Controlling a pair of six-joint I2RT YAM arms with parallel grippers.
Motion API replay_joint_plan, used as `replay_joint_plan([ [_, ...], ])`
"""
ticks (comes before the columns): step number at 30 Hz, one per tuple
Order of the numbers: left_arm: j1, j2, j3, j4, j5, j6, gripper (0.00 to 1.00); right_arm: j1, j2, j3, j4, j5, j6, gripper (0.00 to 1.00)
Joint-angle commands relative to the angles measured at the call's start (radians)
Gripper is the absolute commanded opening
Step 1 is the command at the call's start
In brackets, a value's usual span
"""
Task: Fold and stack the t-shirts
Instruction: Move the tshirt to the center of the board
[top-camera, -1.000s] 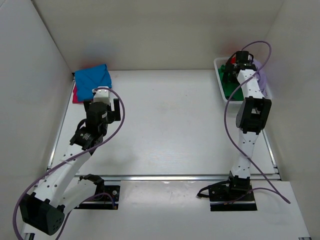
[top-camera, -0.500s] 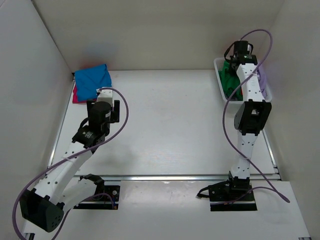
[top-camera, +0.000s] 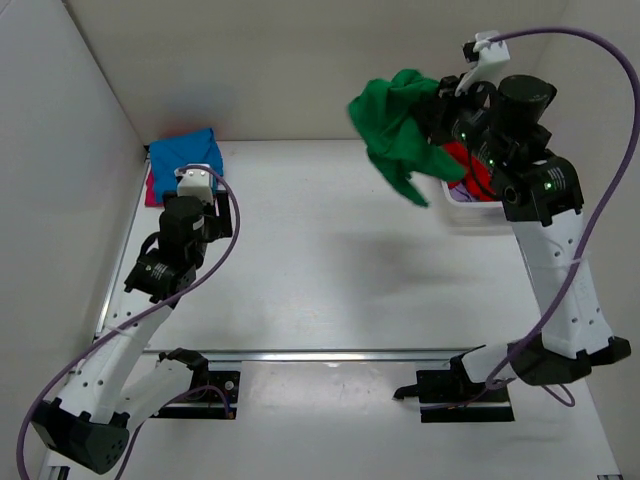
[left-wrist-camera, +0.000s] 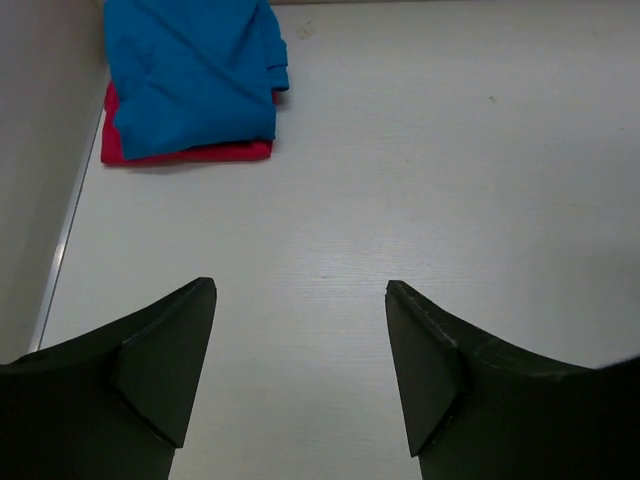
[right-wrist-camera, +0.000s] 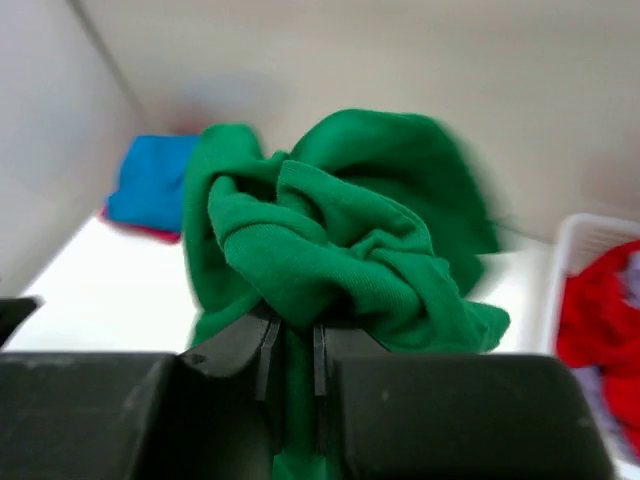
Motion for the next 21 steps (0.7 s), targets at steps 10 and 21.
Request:
replay_joint_plan([
  [10,0.062,0.023,0.134,-0.19,0.234,-0.036,0.94,0.057,0.115,-0.346,0.041,-0.155,0.183,0.84],
  [21,-0.07,0.275,-0.054,-0.246,0.319,-0.187,0.76,-0.015,-0.001,-0.62,0.104,-0.126,0.185,0.83],
])
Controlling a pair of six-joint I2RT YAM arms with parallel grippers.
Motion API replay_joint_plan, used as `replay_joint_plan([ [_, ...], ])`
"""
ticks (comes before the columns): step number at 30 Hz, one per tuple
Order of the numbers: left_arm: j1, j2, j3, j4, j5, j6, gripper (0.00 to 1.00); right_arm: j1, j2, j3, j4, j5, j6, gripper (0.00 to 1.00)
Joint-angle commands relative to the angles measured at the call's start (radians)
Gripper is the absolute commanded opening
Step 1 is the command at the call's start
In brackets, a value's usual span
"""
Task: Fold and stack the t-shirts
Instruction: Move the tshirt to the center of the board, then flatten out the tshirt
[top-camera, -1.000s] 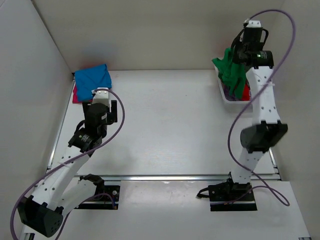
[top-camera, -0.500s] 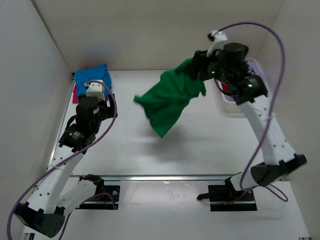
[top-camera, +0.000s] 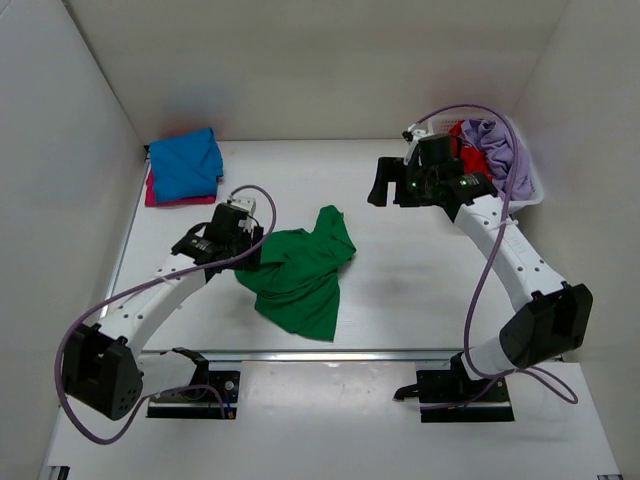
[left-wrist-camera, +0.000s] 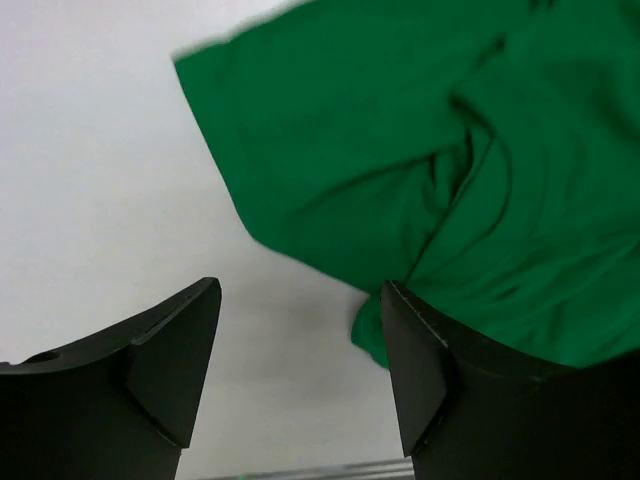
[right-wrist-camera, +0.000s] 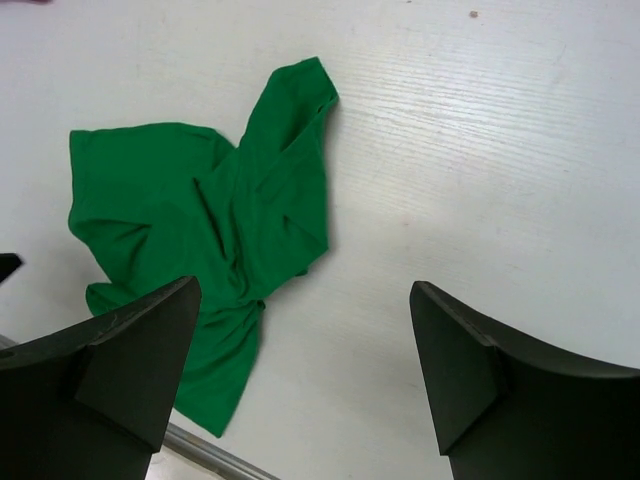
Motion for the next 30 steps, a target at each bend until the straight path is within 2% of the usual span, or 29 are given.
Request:
replay_joint_plan([
  [1,-0.047,0.011,-0.055,-0.051,0.067,-0.064,0.76,0.012,-0.079,-0.058,0.066,-0.005,0.001,0.84],
  [3,-0.068,0.021,-0.127,-0.011,0.056,-0.087,0.81,0.004,-0.094,-0.11,0.081,-0.022,-0.003,0.84],
  [8,-0.068,0.001,-0.209,0.113,0.166,-0.167,0.89,-0.001,-0.11,-0.19,0.115,-0.047,0.007,0.83],
  [14,-0.108,0.128,-0.221,0.155,0.194,-0.198,0.89,0.002,-0.128,-0.227,0.138,-0.062,0.012,0.83],
  [15,-0.124,0.149,-0.217,0.165,0.195,-0.205,0.78,-0.001,-0.131,-0.24,0.143,-0.065,0.012,0.83],
  [17,-0.14,0.166,-0.217,0.197,0.244,-0.225,0.67,-0.005,-0.134,-0.256,0.153,-0.07,0.015,0.83],
  [19,-0.131,0.172,-0.217,0.21,0.292,-0.23,0.69,-0.004,-0.142,-0.277,0.157,-0.067,0.009,0.83],
  [20,-0.124,0.174,-0.215,0.208,0.301,-0.225,0.66,-0.004,-0.14,-0.279,0.15,-0.064,0.007,0.83],
  [21,-0.121,0.174,-0.218,0.205,0.298,-0.216,0.47,-0.001,-0.143,-0.291,0.15,-0.059,0.001,0.83],
  [22,-0.118,0.174,-0.206,0.184,0.286,-0.21,0.37,-0.007,-0.149,-0.302,0.15,-0.059,0.007,0.83],
  [24,-0.106,0.174,-0.175,0.135,0.281,-0.181,0.03,-0.013,-0.157,-0.32,0.155,-0.065,0.003,0.84],
  [27,-0.049,0.166,-0.051,-0.038,0.249,-0.109,0.0,-0.03,-0.174,-0.357,0.172,-0.097,0.0,0.83],
  [30,-0.032,0.156,0.169,-0.176,0.203,-0.07,0.0,-0.027,-0.179,-0.399,0.186,-0.117,0.01,0.83],
])
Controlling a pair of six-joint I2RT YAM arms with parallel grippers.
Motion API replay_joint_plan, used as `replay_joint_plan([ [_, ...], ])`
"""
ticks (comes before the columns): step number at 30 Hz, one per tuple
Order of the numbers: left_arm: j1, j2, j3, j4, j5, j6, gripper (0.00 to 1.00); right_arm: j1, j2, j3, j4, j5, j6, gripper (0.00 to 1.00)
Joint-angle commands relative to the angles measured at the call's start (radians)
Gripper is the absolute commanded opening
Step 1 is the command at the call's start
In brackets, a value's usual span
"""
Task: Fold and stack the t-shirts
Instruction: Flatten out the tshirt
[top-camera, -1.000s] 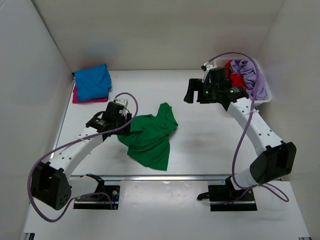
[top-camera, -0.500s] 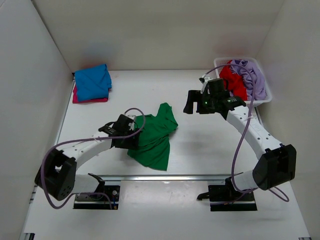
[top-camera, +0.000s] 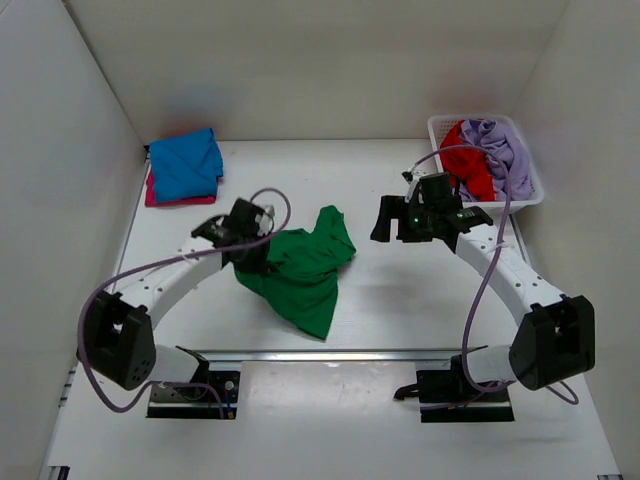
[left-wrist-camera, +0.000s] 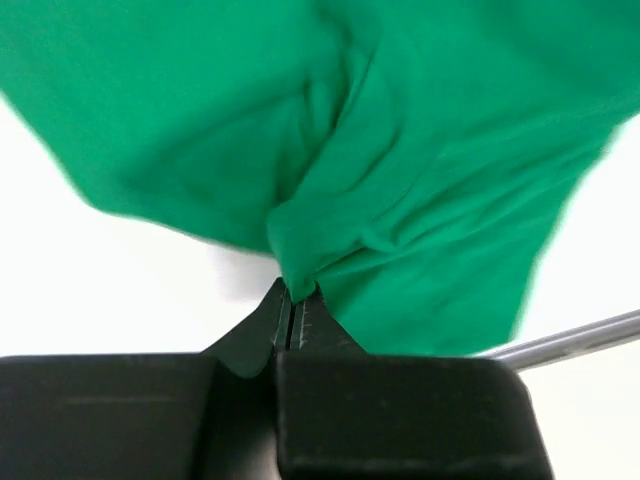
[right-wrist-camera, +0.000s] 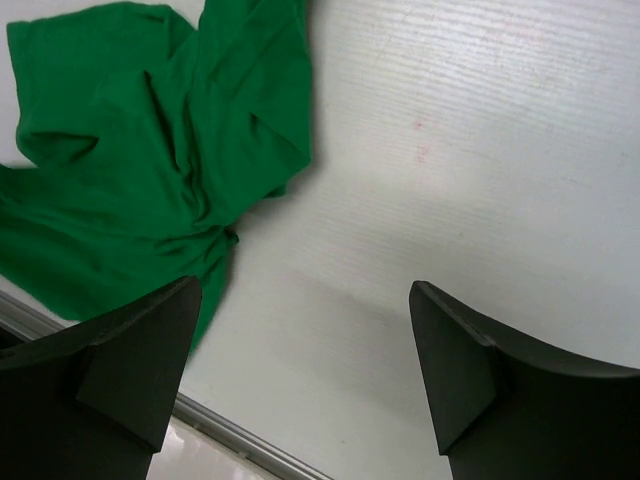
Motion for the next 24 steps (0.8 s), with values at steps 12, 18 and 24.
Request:
replay_joint_plan([
  [12,0.04,0.167,1.297,-0.461,-0.102,0.05,0.0,0.115,-0.058,-0.198,0.406,-0.103,0.041,0.78],
  [18,0.063,0.181,1.39,-0.452,-0.087,0.042,0.0,0.256,-0.034,-0.262,0.713,-0.156,-0.011,0.76],
  [24,0.072,0.179,1.444,-0.446,-0.064,0.03,0.0,0.341,0.145,-0.184,0.736,-0.102,-0.025,0.67],
])
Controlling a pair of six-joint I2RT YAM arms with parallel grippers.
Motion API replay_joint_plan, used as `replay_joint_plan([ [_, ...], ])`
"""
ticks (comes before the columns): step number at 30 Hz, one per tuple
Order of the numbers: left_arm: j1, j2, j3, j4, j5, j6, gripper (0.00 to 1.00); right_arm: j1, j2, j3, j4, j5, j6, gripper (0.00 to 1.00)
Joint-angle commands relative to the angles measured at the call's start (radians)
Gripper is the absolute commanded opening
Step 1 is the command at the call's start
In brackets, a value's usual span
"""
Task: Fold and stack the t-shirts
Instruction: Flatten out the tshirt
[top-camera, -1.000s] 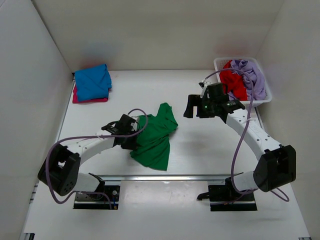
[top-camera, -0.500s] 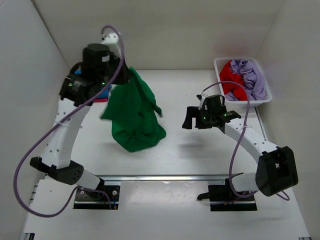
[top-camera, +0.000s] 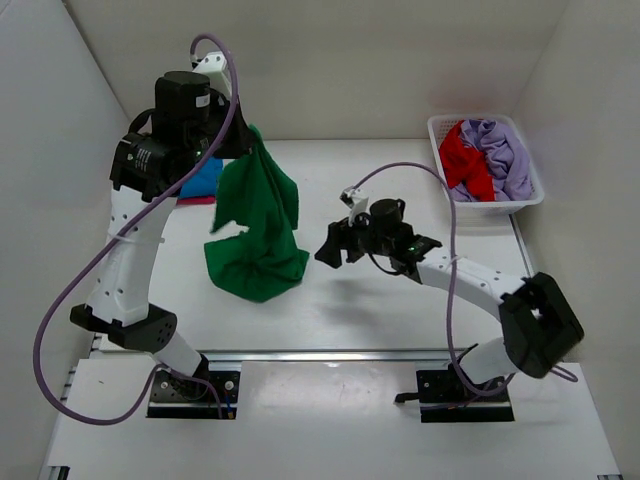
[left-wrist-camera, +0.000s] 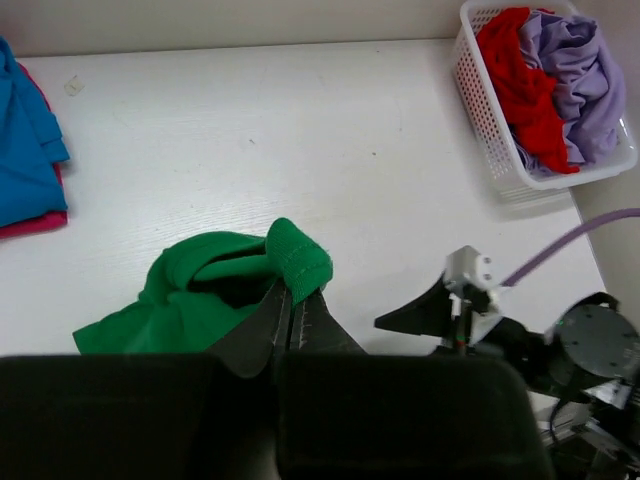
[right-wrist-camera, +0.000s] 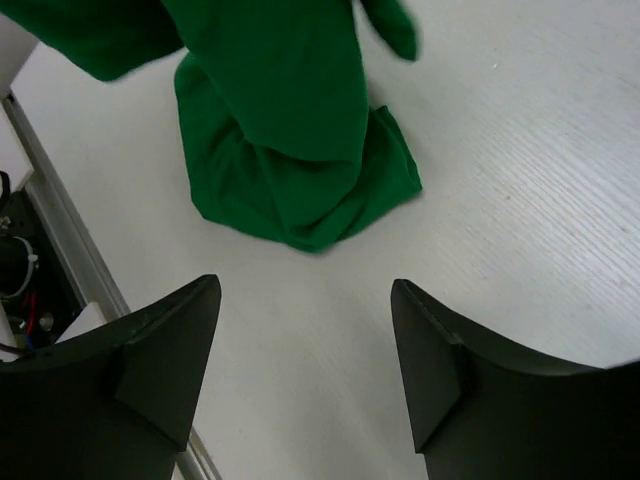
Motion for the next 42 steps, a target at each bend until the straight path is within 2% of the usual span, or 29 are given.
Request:
replay_joint_plan([
  [1,0.011,-0.041,0.072,0.001,0.026,-0.014,0.0,0.036,0.128,0.079,0.086,0.066,-0.016,0.65],
  [4,0.017,-0.041,0.103,0.003,0.031,-0.027,0.0,0.062,0.229,0.144,0.054,0.164,-0.016,0.51],
  [5,0.022,-0.047,0.116,0.007,0.031,-0.03,0.0,0.052,0.293,0.211,0.017,0.183,-0.006,0.45],
  [8,0.048,-0.056,0.132,0.016,0.057,-0.04,0.0,0.047,0.376,0.268,-0.005,0.21,0.007,0.42],
  [11,0.048,-0.06,0.13,0.019,0.071,-0.042,0.0,0.047,0.433,0.309,-0.044,0.257,0.03,0.43],
  [14,0.046,-0.06,0.13,0.019,0.071,-0.041,0.0,0.053,0.476,0.349,-0.09,0.336,0.022,0.55],
  [17,0.049,-0.062,0.127,0.018,0.081,-0.036,0.0,0.044,0.533,0.401,-0.138,0.295,0.019,0.62],
  [22,0.059,-0.067,0.12,0.016,0.075,-0.039,0.0,0.071,0.581,0.44,-0.149,0.212,-0.016,0.59],
  [23,0.065,-0.064,0.123,0.016,0.074,-0.037,0.0,0.079,0.599,0.445,-0.181,0.2,-0.01,0.37],
  [24,0.066,-0.07,0.126,0.012,0.057,-0.034,0.0,0.071,0.597,0.442,-0.187,0.169,-0.004,0.06],
  [25,0.068,-0.07,0.121,0.013,0.052,-0.03,0.0,0.076,0.588,0.423,-0.193,0.155,-0.007,0.0],
  [27,0.072,-0.073,0.123,0.006,0.041,-0.025,0.0,0.067,0.547,0.403,-0.207,0.169,-0.013,0.0],
  [30,0.08,-0.094,0.112,0.001,-0.052,-0.013,0.0,0.053,0.426,0.369,-0.276,0.245,-0.045,0.01],
  [35,0.071,-0.139,0.182,-0.019,-0.23,-0.013,0.0,-0.049,0.083,0.377,-0.51,0.471,-0.13,0.0],
  [39,0.062,-0.172,0.236,-0.027,-0.354,-0.022,0.0,-0.207,-0.137,0.473,-0.624,0.408,-0.156,0.0],
  [42,0.054,-0.198,0.224,-0.024,-0.387,-0.019,0.0,-0.254,-0.205,0.556,-0.716,0.428,-0.211,0.0],
])
